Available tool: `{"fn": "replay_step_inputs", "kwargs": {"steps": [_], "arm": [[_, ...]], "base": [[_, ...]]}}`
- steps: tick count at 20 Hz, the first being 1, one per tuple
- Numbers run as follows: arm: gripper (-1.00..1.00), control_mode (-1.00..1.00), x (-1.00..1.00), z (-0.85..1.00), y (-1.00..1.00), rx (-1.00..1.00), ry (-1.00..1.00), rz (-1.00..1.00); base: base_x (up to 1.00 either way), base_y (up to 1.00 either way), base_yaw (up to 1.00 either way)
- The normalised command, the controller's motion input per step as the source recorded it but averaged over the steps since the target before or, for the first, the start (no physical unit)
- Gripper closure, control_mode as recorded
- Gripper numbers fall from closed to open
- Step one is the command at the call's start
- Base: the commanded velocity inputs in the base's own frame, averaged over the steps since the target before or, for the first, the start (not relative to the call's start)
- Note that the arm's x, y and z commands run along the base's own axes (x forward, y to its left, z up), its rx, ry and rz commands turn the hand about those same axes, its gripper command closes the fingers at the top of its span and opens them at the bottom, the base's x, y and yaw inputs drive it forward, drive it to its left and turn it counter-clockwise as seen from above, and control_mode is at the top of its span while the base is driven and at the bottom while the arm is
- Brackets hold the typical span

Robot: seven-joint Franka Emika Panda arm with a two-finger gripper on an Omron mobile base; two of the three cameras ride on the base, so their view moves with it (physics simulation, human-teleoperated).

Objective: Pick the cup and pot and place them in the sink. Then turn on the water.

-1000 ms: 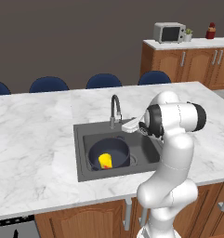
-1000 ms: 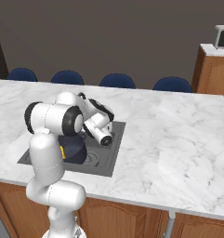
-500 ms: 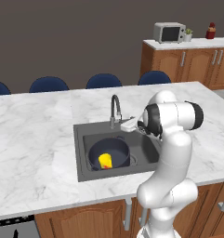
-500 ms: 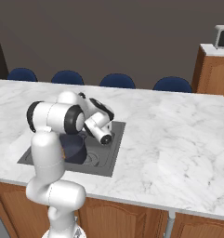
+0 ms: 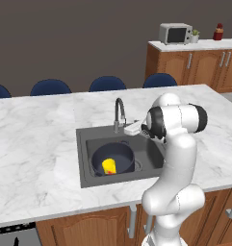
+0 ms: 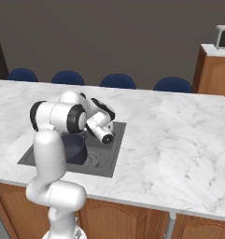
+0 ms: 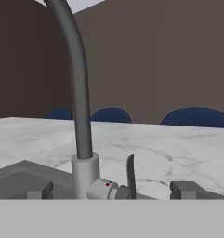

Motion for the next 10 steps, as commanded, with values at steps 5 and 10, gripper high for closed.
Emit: {"fn": "replay_step_inputs", "kwargs": {"steps": [5,10], "arm": [[-1.0,-1.0,0.15,-0.07,0.0,0.0,0.0,0.0],[-1.0,-1.0,0.14,-0.04,0.0,0.0,0.0,0.0]], "base": [[0.0,0.0,0.0],[0.0,0.0,0.0]]}}
